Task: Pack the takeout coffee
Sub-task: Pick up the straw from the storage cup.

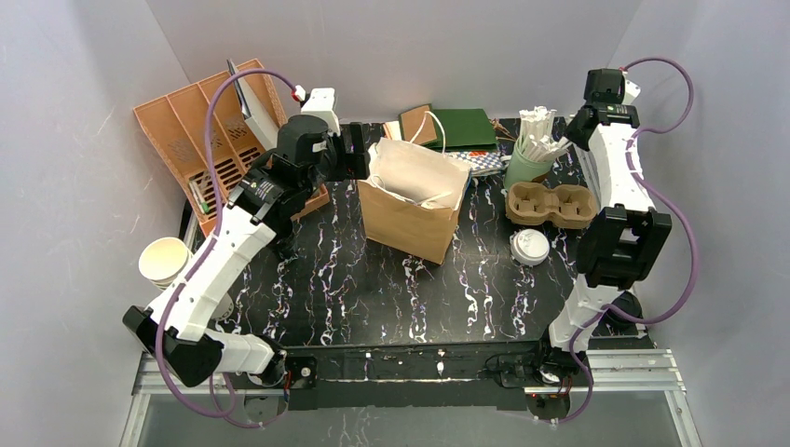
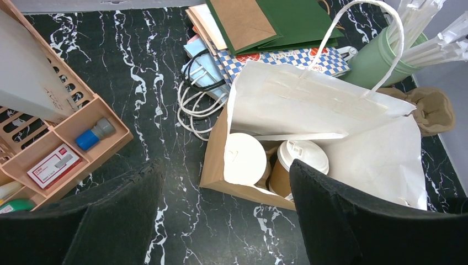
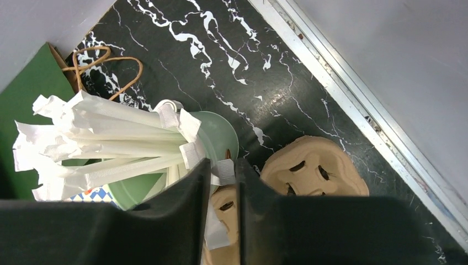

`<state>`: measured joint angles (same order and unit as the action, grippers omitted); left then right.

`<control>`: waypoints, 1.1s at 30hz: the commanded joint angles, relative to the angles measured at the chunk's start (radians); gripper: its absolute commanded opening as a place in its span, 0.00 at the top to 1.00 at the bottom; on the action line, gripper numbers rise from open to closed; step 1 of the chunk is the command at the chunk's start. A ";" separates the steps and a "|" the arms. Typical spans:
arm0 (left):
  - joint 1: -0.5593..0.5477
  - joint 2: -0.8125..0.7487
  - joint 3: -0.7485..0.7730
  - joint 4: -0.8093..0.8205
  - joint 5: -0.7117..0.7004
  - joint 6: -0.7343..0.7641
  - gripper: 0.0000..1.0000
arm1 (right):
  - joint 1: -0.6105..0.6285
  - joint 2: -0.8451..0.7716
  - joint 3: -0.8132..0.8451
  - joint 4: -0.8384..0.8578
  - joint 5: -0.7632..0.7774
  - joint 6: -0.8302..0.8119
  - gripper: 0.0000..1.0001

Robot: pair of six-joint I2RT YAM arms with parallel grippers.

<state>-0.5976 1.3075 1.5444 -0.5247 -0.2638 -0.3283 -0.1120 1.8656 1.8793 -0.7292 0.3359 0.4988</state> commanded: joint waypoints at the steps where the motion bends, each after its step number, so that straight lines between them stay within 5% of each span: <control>1: 0.004 0.009 0.018 0.002 -0.002 0.017 0.19 | -0.008 0.015 0.043 0.041 -0.021 0.008 0.80; 3: 0.004 0.012 0.020 0.002 -0.001 0.017 0.19 | -0.008 0.011 0.061 0.028 -0.026 0.007 0.98; 16: 0.004 0.022 0.018 0.008 0.002 0.009 0.19 | -0.008 -0.164 0.094 0.016 -0.016 -0.046 0.99; 24: 0.004 0.011 0.017 0.015 -0.011 0.029 0.19 | -0.008 -0.318 0.094 0.153 -0.076 -0.113 0.99; 33: 0.004 -0.029 0.004 0.025 -0.031 0.036 0.19 | -0.007 -0.462 0.032 0.423 -0.592 -0.042 0.99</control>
<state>-0.5976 1.3315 1.5444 -0.5133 -0.2714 -0.3073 -0.1169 1.4574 1.9343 -0.5041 0.0315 0.4076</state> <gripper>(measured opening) 0.811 0.032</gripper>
